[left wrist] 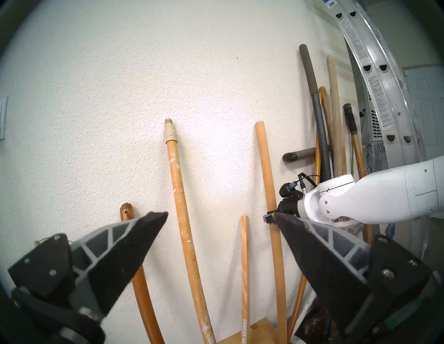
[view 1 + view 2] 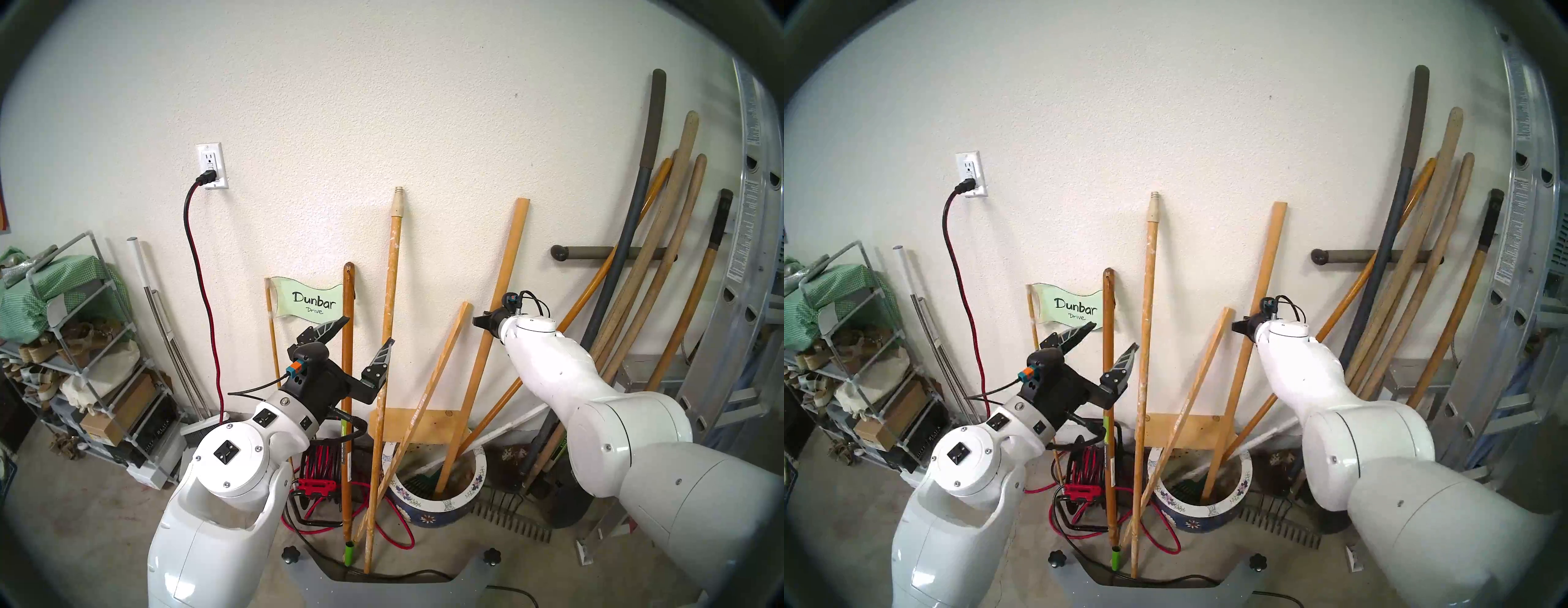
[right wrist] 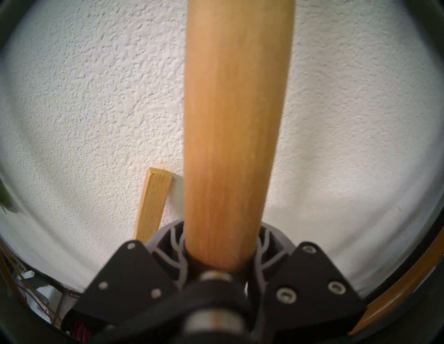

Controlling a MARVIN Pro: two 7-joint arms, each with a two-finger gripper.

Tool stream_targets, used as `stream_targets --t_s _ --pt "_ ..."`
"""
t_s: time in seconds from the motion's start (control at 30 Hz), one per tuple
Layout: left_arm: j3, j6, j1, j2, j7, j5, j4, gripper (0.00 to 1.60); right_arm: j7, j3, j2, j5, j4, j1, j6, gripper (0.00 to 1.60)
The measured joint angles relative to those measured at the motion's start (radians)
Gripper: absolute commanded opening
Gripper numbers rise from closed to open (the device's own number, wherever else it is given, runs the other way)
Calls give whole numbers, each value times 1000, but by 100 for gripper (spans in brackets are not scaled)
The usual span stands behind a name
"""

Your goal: Put wooden sticks into the pot

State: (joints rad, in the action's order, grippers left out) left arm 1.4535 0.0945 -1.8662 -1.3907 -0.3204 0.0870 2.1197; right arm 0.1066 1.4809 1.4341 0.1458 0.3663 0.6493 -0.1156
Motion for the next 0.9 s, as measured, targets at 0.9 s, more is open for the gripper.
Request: stream_targets --t_s 0.9 --pt "0 0 0 0 0 0 0 160 -38 14 -13 -37 213 70 86 133"
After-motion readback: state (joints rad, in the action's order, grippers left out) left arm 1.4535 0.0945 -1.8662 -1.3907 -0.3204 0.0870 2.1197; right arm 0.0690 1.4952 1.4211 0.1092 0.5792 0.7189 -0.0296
